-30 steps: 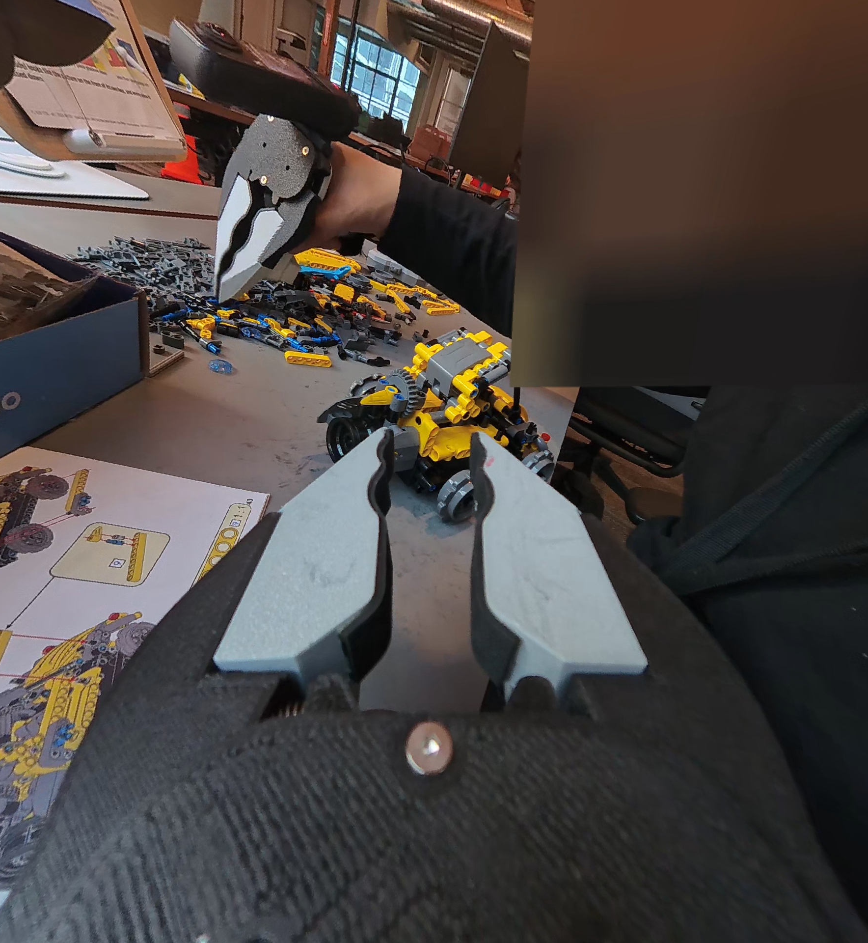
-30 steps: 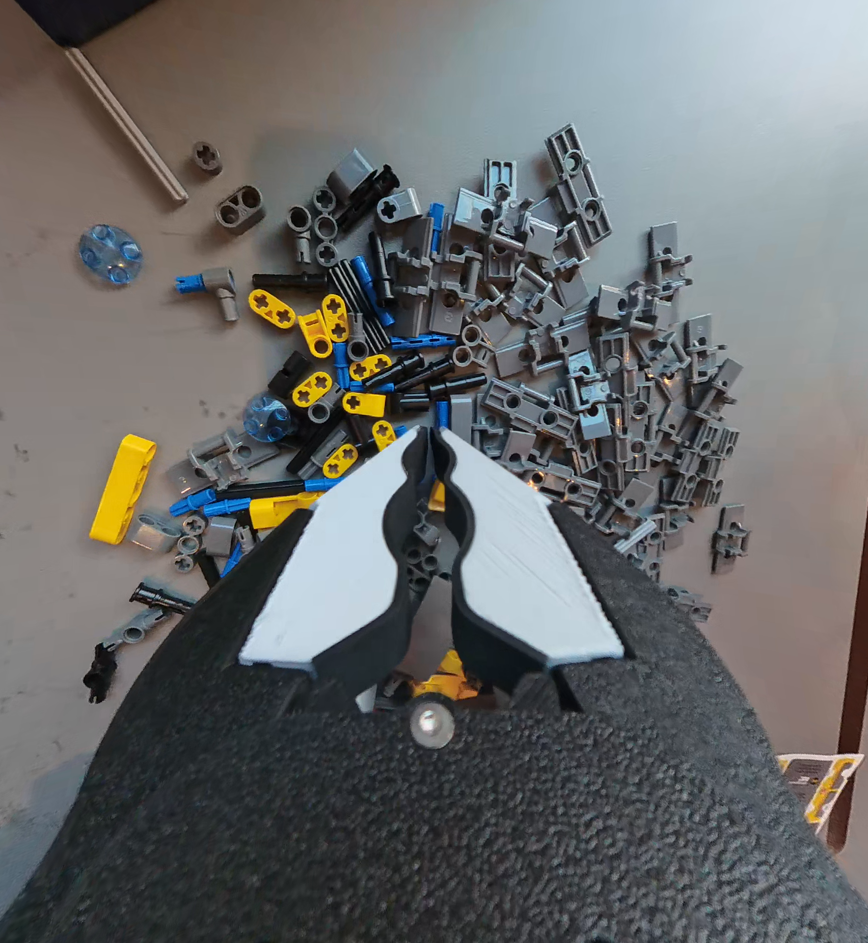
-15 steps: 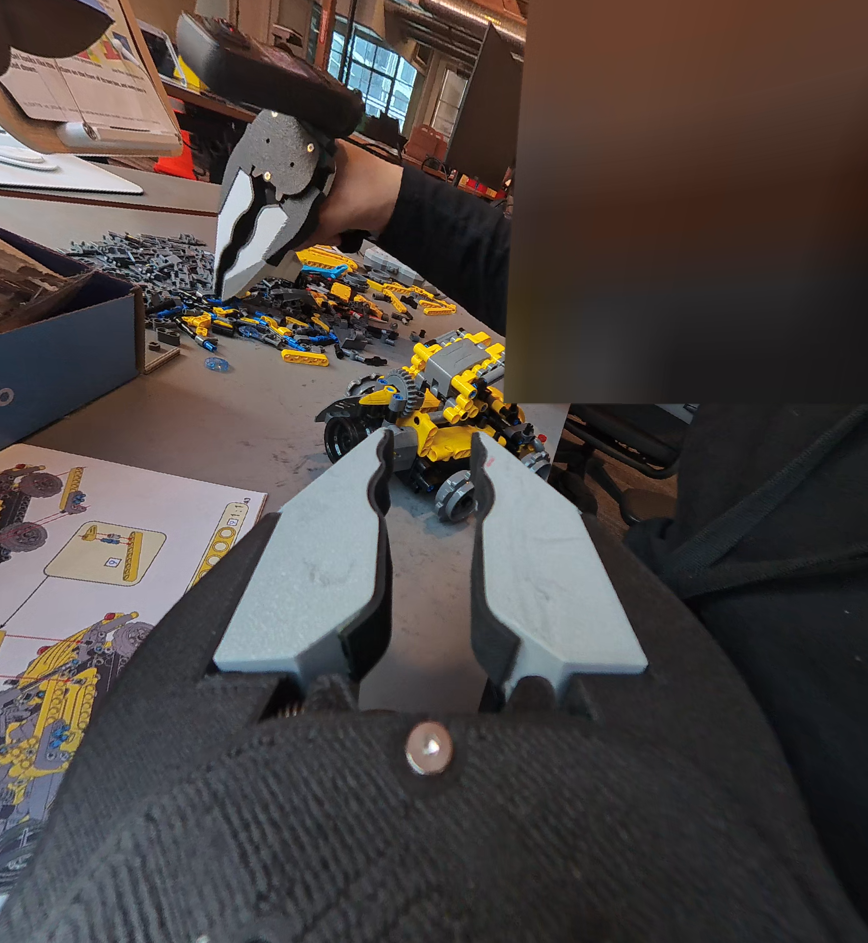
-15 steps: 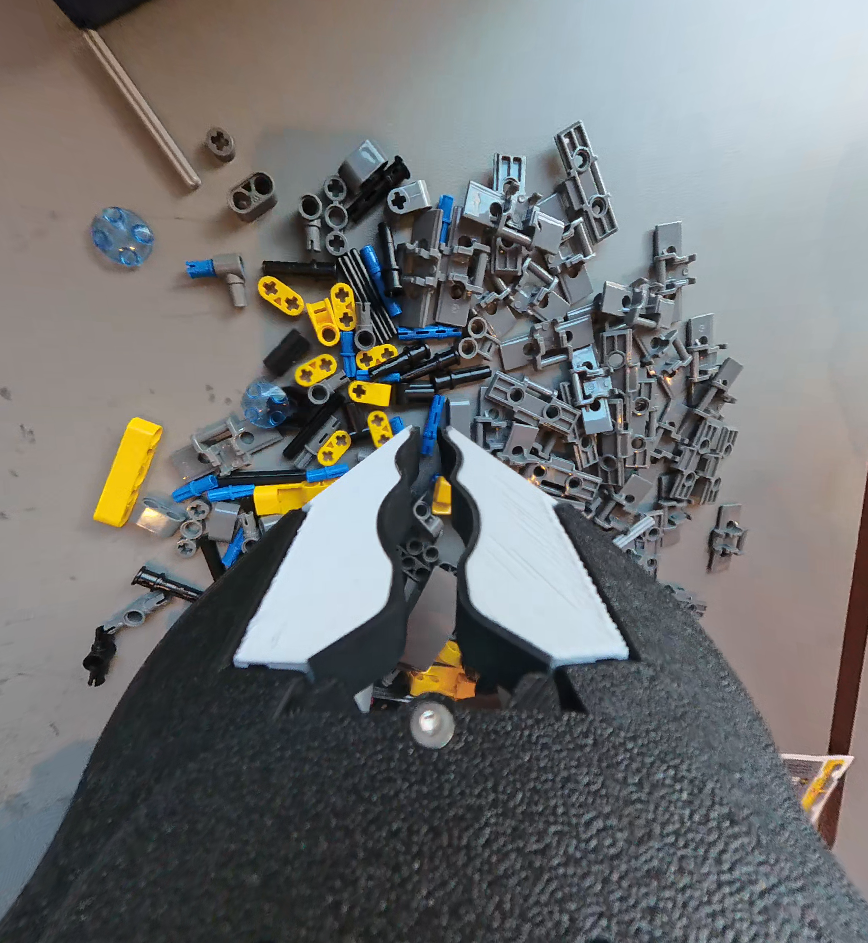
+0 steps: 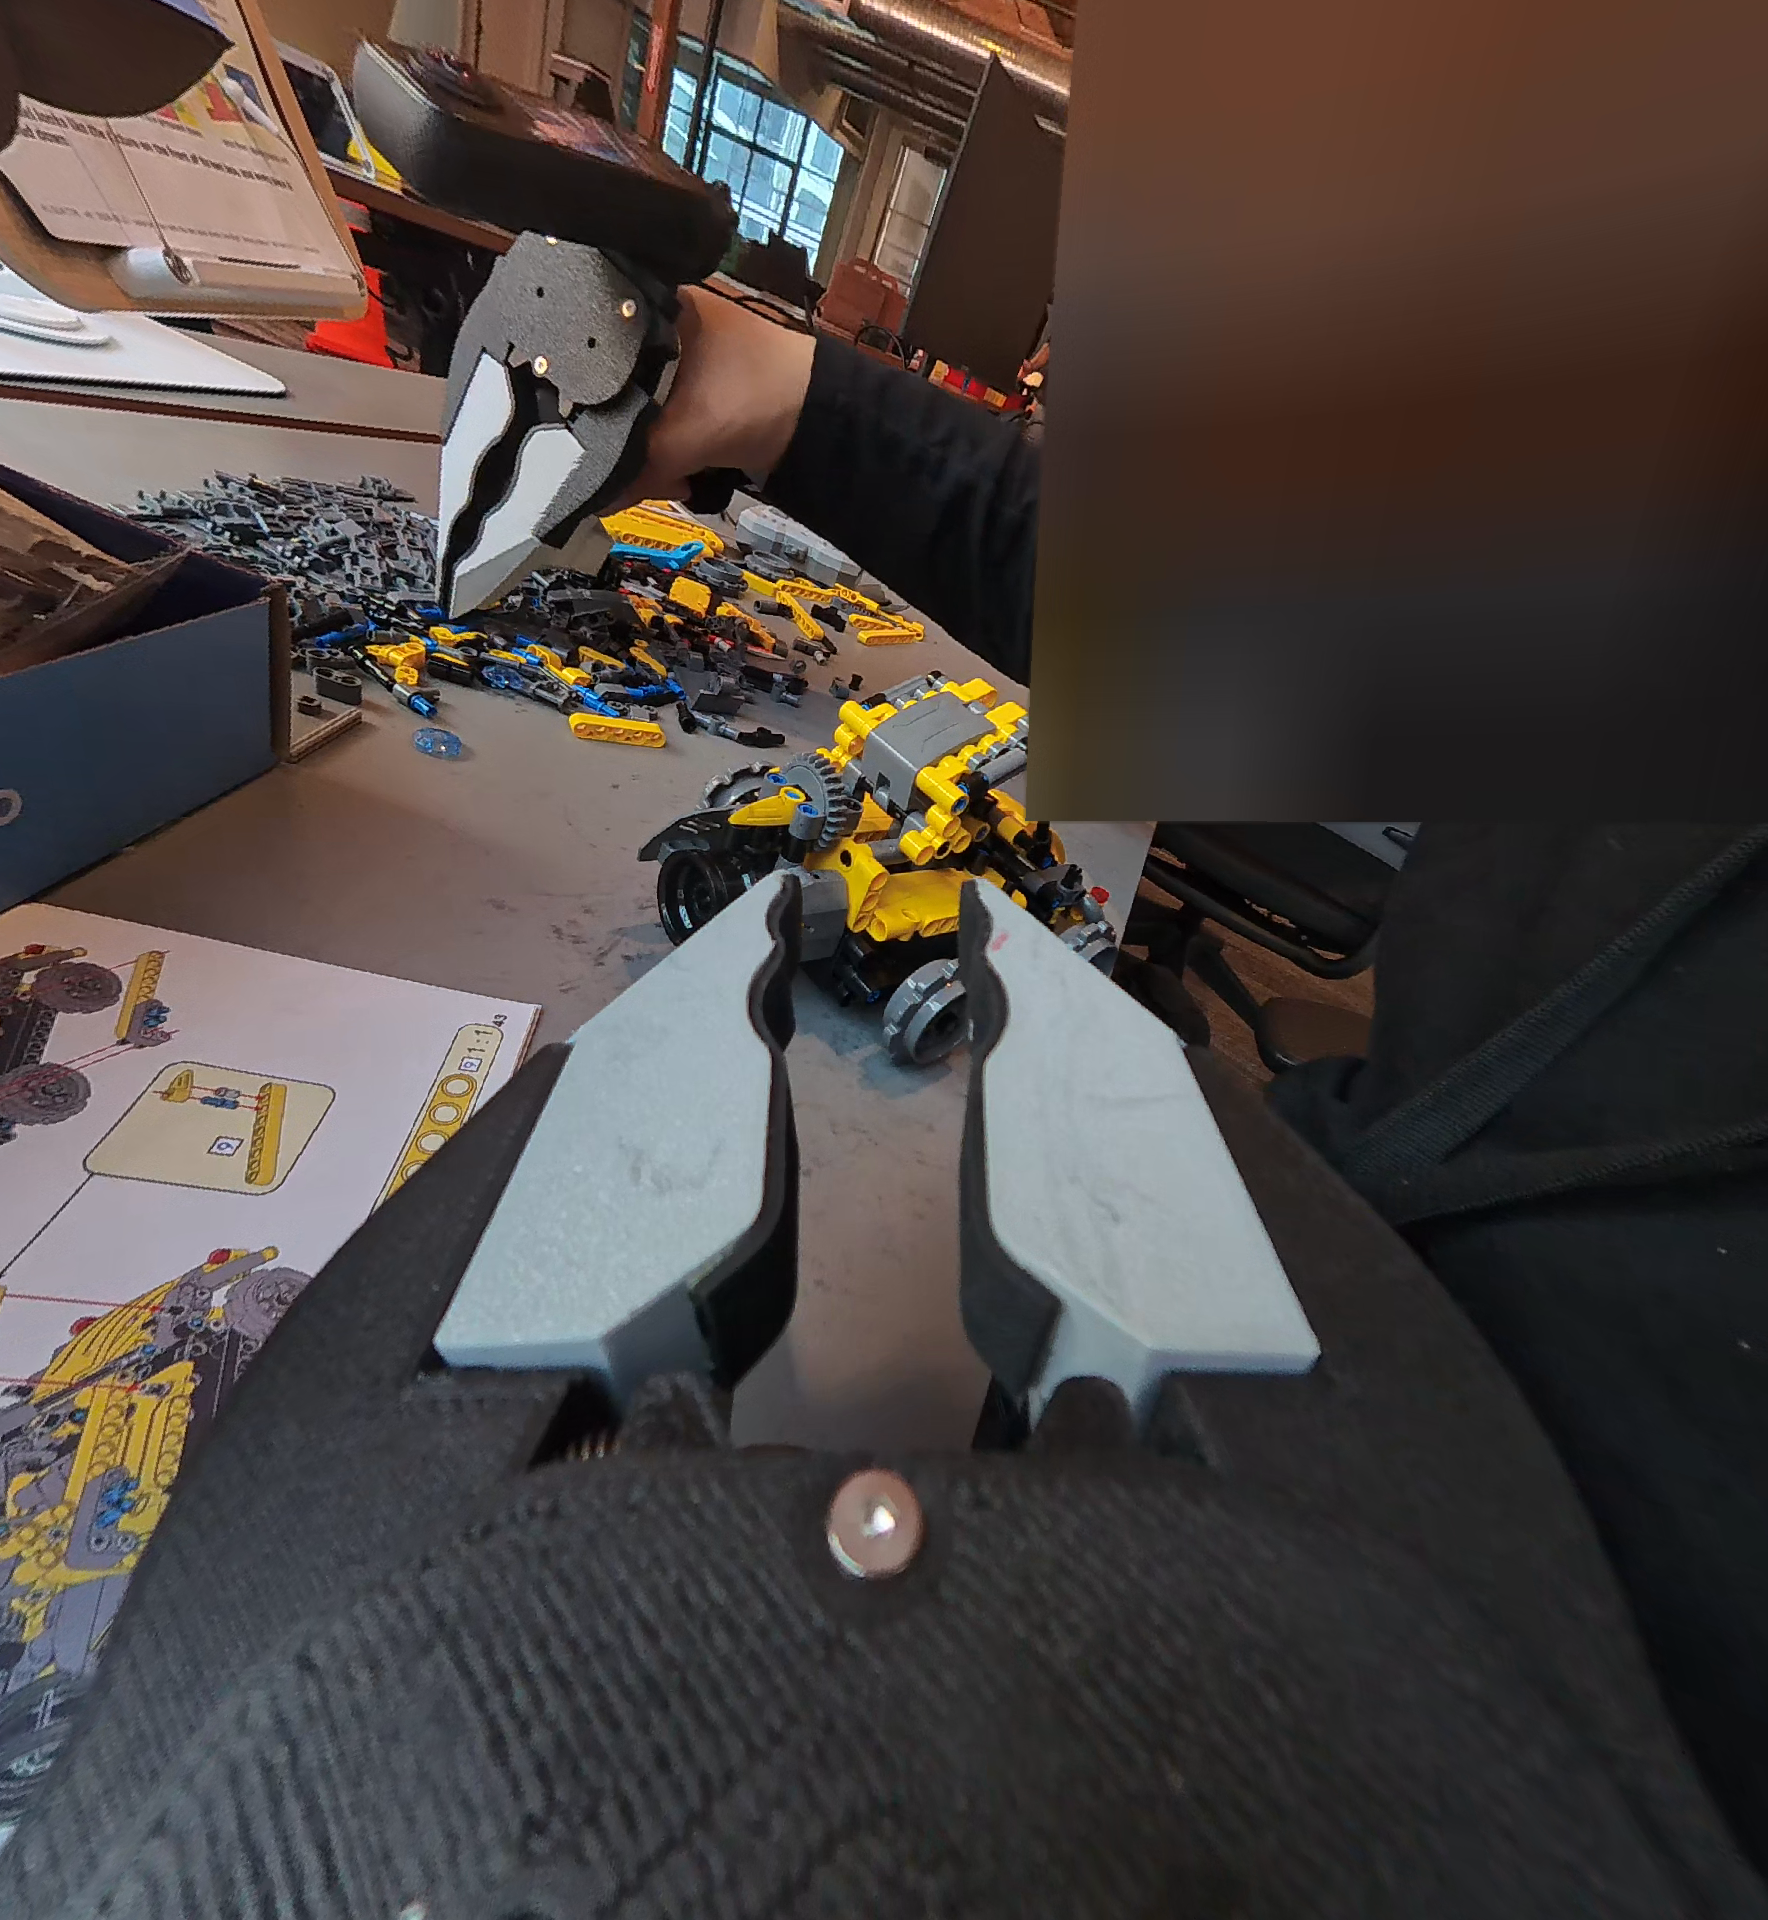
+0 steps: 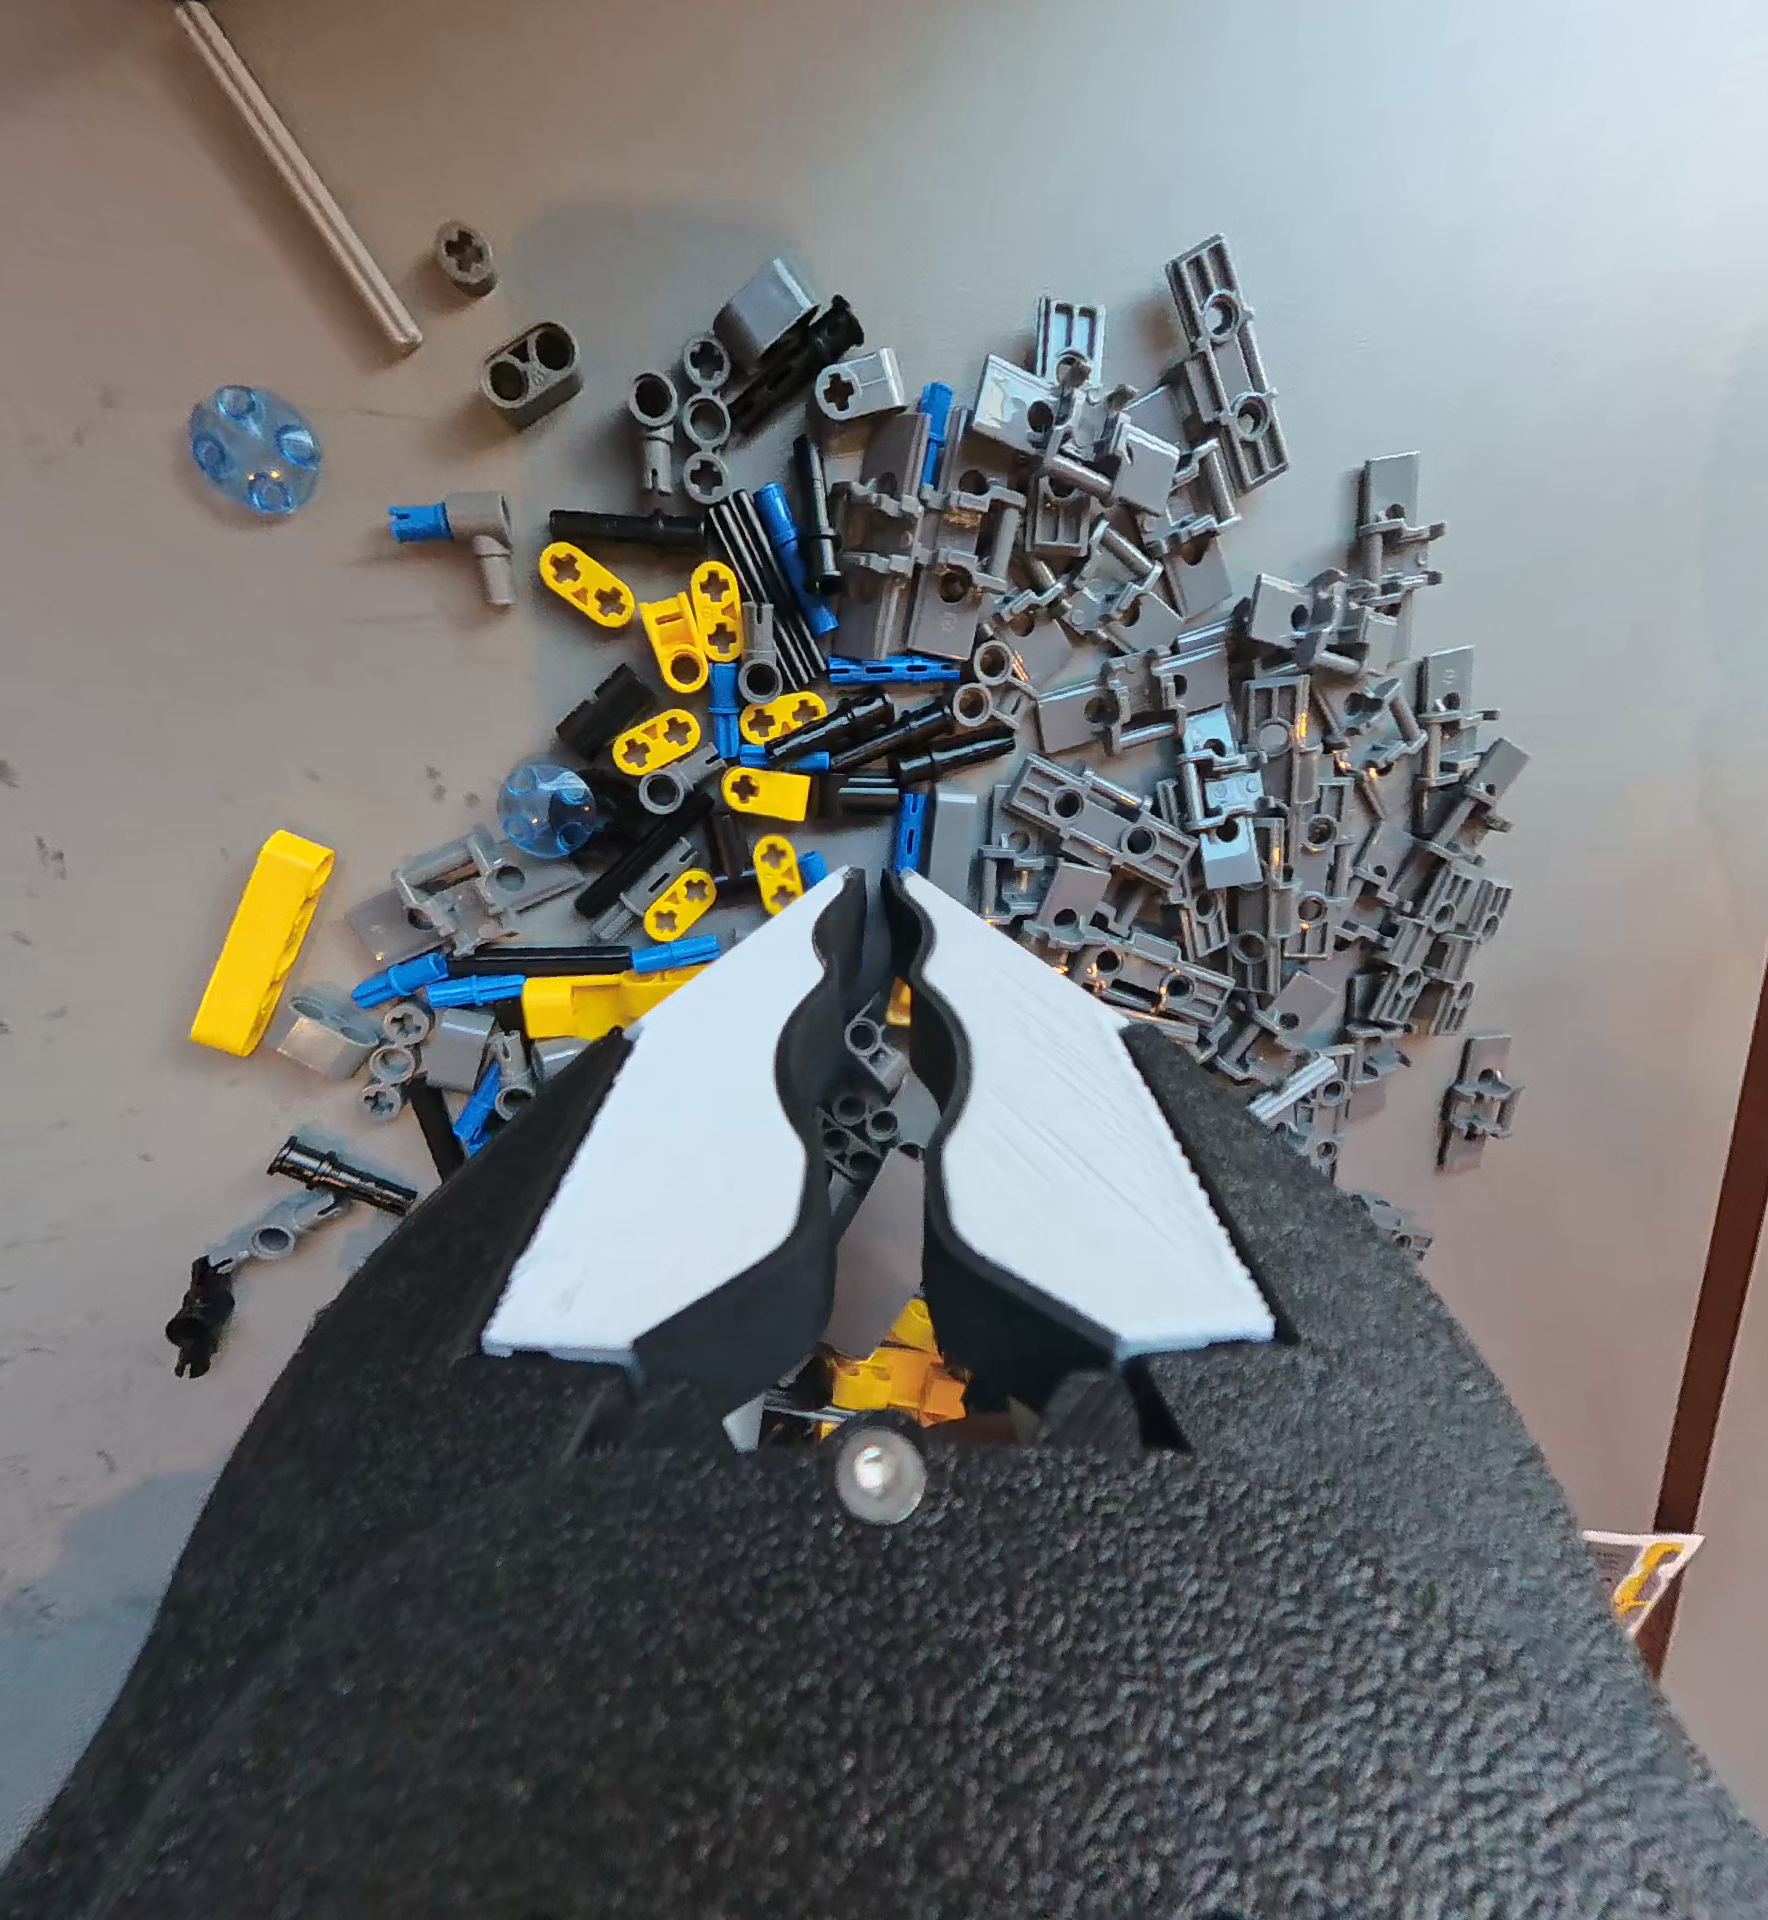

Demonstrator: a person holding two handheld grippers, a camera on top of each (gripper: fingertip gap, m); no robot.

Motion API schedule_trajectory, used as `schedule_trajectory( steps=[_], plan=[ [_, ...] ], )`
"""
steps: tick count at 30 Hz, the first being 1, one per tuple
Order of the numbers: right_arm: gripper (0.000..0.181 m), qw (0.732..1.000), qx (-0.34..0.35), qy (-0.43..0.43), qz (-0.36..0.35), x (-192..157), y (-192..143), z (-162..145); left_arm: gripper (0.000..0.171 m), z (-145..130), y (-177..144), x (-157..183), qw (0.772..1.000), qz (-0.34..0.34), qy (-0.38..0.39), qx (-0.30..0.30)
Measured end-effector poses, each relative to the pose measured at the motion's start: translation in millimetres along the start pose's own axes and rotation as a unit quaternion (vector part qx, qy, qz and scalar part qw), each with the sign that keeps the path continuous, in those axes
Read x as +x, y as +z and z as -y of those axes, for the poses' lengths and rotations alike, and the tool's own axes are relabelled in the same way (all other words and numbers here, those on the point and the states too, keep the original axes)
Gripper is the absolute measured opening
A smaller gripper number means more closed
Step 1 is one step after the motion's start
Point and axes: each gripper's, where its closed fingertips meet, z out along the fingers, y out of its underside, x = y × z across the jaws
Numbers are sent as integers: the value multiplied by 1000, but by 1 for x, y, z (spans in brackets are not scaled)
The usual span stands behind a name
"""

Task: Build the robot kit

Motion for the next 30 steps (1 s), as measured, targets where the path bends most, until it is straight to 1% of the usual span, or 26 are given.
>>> schedule_trajectory(
  steps=[5, 14, 16, 19, 21, 23, 26, 28, 30],
  plan=[
    [6, 1000, 1, 5, -6, 5, 1, -3, 27, 0, 0, 0, 1000, -1, 0, 0],
    [5, 1000, 4, 7, 22, 2, 4, 0, 27, 0, 0, 0, 1000, -1, -4, 1],
    [5, 999, 5, 22, 34, 1, 5, 0, 27, 0, 0, 0, 1000, -2, -4, 1],
    [4, 996, 3, 69, 65, 2, 5, -1, 27, 0, 0, 0, 1000, -2, -3, 1],
    [4, 995, 9, 82, 50, 8, 4, -1, 27, 0, 0, 0, 1000, -3, -2, 2],
    [4, 993, 39, 94, 59, 5, -6, 5, 27, 1, 0, 0, 1000, -3, -2, 2],
    [4, 988, 83, 124, 46, 2, -39, 5, 27, 0, 0, 1, 1000, -4, -1, 2],
    [4, 986, 91, 141, 22, -4, -68, -10, 27, 0, 0, 1, 1000, -5, 0, 2],
    [4, 985, 81, 151, -1, -18, -97, -37, 27, 0, -1, 2, 1000, -6, 1, 3]
  ],
)
